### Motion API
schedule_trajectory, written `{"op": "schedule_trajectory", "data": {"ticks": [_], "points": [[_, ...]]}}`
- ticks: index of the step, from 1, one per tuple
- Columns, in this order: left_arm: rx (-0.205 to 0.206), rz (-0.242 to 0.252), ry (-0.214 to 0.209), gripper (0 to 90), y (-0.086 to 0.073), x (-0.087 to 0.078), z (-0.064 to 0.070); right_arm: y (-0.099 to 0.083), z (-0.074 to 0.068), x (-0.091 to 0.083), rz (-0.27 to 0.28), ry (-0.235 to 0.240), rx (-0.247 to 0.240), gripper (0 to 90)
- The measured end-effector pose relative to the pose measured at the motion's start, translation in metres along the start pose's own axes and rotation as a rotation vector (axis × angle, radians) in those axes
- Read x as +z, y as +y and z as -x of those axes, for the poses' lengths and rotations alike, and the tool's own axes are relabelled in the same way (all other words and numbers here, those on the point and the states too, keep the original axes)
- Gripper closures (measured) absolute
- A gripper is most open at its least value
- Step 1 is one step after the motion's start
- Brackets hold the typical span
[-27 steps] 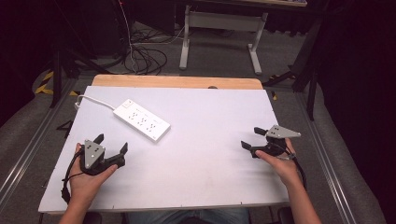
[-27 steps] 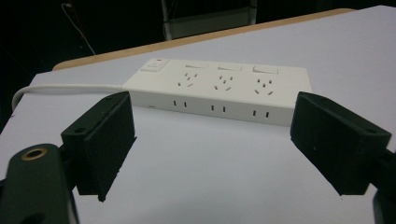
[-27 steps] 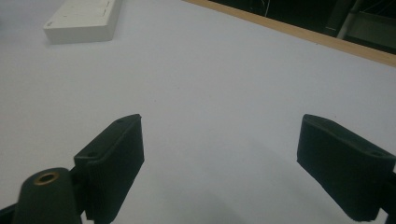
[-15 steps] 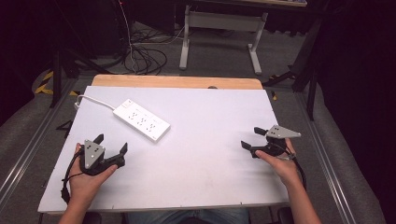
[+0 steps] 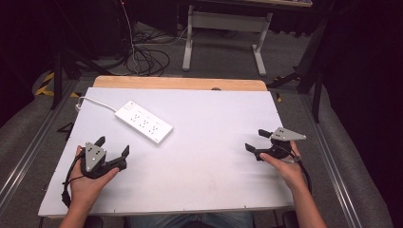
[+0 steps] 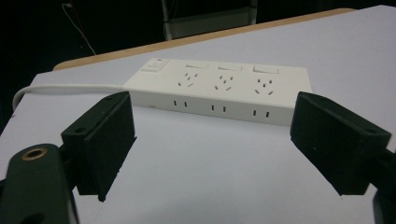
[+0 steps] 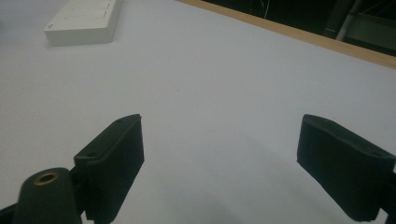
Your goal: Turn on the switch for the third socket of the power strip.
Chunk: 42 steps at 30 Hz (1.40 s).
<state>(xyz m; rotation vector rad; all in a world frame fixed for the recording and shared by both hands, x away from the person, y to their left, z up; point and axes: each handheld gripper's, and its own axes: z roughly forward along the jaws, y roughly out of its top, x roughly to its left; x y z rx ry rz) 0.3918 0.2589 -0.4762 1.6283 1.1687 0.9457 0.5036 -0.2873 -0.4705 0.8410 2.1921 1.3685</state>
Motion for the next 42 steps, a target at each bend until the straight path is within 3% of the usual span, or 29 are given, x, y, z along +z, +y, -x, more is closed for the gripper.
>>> {"op": "schedule_trajectory", "data": {"ticks": [21,35,42], "points": [[0.004,0.0,0.005,16.6,-0.0002,0.0001,0.0003,-0.0002,0.0001,0.0005,-0.003,0.0,0.0,15.0],[-0.003,0.004,0.005,27.8,0.0,-0.0009,0.0005,0.0,0.0002,0.0003,0.0,0.001,0.001,15.0],[-0.01,-0.001,-0.012,40.2,0.0004,-0.0014,-0.0005,0.0,0.0003,0.0003,0.001,0.0,0.001,15.1]]}}
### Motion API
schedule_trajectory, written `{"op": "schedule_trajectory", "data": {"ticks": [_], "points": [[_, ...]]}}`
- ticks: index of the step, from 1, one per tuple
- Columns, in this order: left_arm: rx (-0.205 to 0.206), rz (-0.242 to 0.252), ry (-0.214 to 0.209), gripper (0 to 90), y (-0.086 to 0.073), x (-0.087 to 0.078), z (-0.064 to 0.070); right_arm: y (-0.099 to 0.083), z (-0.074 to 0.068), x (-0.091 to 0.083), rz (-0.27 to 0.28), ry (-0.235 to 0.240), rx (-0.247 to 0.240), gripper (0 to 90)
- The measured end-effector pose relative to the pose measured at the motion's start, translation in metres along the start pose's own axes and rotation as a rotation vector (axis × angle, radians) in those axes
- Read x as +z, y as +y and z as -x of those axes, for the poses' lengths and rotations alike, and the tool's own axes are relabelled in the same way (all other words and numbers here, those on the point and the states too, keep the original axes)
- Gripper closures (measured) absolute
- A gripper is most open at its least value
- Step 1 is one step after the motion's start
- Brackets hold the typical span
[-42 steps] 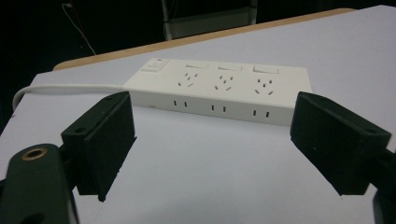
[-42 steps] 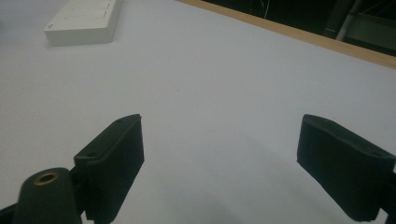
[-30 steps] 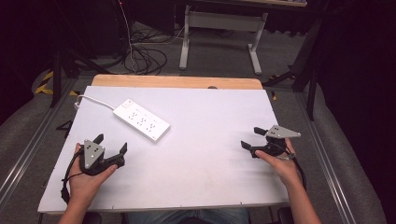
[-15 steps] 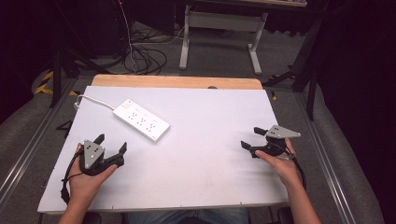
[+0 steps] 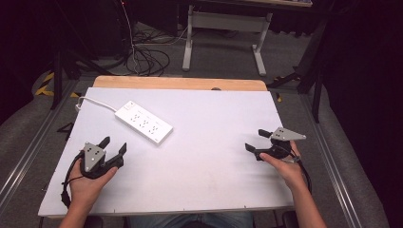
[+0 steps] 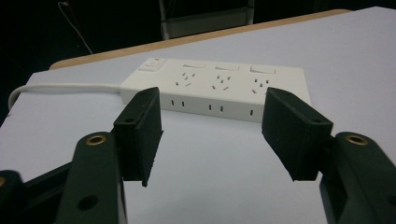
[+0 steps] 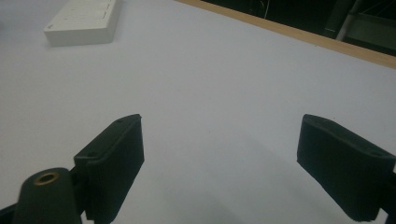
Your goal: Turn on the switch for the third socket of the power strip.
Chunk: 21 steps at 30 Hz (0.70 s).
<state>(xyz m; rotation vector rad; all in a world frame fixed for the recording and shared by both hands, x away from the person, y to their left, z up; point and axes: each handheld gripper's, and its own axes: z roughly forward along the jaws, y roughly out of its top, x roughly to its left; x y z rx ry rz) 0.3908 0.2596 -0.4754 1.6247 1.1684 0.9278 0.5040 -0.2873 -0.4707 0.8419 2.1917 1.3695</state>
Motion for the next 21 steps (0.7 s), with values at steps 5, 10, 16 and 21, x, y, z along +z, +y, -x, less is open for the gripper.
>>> {"op": "schedule_trajectory", "data": {"ticks": [5,10,16,21], "points": [[-0.001,-0.006,-0.016,48.1,0.0008,-0.0012,-0.0018,0.0,-0.0002,0.0,0.0,0.001,-0.001,15.0],[0.001,-0.006,-0.021,52.3,0.001,-0.0014,-0.0022,0.0001,-0.0001,0.0,0.0,0.001,0.0,15.0],[-0.004,-0.005,-0.024,56.7,0.0014,-0.0021,-0.0024,0.0001,-0.0001,-0.0001,0.0,0.0,0.0,15.0],[-0.002,-0.005,-0.039,64.2,0.0023,-0.0029,-0.0042,0.0,-0.0002,0.0001,0.0,0.002,-0.001,15.1]]}}
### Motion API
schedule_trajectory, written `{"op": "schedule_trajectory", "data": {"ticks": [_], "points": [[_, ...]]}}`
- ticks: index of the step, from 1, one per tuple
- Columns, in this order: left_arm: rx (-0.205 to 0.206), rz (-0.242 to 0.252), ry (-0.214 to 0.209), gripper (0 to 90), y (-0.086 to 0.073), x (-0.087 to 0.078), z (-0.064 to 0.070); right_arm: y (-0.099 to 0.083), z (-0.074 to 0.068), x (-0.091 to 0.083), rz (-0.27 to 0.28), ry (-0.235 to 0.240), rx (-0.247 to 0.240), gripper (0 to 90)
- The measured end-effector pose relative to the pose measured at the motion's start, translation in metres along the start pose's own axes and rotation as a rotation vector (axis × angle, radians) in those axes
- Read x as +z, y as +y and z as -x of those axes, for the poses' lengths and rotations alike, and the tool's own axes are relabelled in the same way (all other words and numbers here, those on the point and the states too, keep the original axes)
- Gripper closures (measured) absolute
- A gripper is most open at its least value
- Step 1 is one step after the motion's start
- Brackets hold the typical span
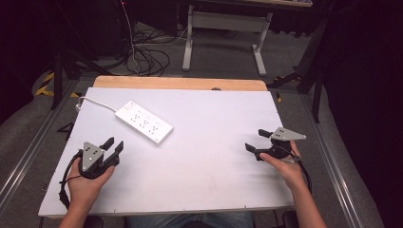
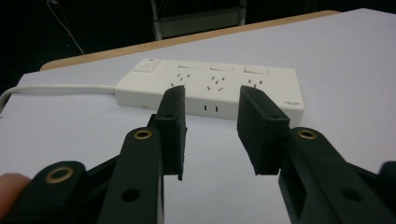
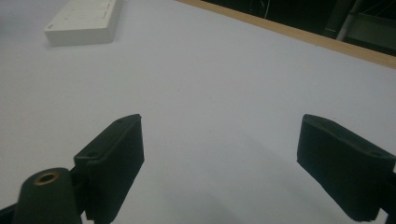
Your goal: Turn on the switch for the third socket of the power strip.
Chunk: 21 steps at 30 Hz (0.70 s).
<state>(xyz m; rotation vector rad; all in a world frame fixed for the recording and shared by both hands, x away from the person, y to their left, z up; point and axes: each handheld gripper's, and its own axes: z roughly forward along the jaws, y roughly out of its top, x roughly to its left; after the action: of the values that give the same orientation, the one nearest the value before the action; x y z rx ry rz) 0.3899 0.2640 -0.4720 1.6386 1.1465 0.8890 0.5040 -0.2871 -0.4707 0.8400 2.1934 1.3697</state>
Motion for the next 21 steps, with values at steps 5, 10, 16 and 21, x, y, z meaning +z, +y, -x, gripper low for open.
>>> {"op": "schedule_trajectory", "data": {"ticks": [5,10,16,21], "points": [[0.006,-0.006,-0.016,70.4,0.0009,-0.0004,-0.002,0.0,-0.0001,0.0,0.0,0.0,0.001,15.0],[0.006,-0.003,-0.01,72.6,0.0012,-0.0009,-0.0025,0.0,0.0,0.0001,0.0,0.0,0.001,15.0],[0.005,0.002,-0.007,80.1,0.0026,-0.0018,-0.0034,0.0,-0.0001,0.0001,0.0,0.0,0.002,15.1],[0.012,0.002,-0.008,86.1,0.0033,-0.0021,-0.0039,0.0,0.0,0.0001,0.0,0.0,0.002,15.0]]}}
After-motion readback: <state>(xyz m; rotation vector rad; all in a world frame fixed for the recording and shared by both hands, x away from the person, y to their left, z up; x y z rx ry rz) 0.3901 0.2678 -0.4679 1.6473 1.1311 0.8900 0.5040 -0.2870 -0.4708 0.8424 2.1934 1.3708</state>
